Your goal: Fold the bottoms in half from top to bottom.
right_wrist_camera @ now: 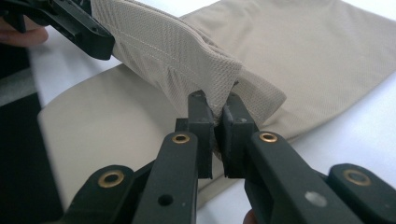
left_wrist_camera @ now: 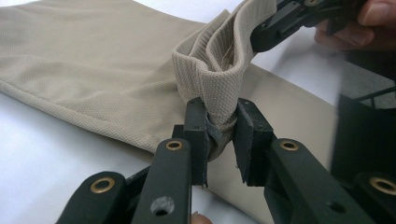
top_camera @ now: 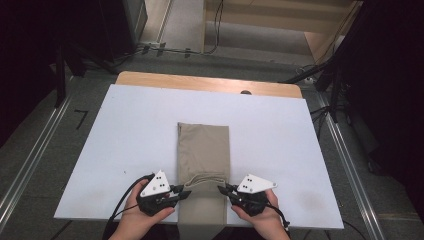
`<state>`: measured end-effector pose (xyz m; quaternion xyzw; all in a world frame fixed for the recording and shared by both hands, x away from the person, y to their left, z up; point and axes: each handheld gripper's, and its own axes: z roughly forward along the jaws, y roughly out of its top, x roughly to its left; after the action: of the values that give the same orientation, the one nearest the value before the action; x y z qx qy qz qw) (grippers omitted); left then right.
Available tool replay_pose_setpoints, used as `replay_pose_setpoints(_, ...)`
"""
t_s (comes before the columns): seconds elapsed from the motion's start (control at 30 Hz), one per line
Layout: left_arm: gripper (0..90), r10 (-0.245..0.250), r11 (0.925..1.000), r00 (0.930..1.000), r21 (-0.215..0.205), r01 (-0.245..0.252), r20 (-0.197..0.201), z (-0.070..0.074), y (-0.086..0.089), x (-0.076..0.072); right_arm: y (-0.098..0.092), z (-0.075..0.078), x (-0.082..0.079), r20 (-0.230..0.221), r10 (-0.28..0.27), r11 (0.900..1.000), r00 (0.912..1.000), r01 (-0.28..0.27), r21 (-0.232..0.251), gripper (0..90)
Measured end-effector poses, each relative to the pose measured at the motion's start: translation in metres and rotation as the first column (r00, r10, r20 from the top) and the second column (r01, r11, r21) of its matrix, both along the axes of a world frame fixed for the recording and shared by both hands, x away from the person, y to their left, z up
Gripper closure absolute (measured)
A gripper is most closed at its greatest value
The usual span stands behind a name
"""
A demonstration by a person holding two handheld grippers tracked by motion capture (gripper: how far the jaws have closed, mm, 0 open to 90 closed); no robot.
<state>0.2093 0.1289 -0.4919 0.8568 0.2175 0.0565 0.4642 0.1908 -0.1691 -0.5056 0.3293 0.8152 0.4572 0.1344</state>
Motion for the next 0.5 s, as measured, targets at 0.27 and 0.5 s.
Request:
replay_pose_setpoints(0.27, 77.2, -0.030, 0.9994, 0.9995, 0.017, 0.030, -0.009, 0.000, 0.006, -0.028, 0.003, 0.001, -0.032, -0.008, 0.039, 0.999, 0.9992, -0.039, -0.012, 83.0)
replay_pose_setpoints(0.5, 76.8, -0.062, 0.9979, 0.9977, 0.012, 0.063, -0.026, 0.002, 0.007, -0.043, 0.003, 0.000, -0.051, -0.029, 0.039, 0.999, 0.9988, -0.039, -0.010, 82.3)
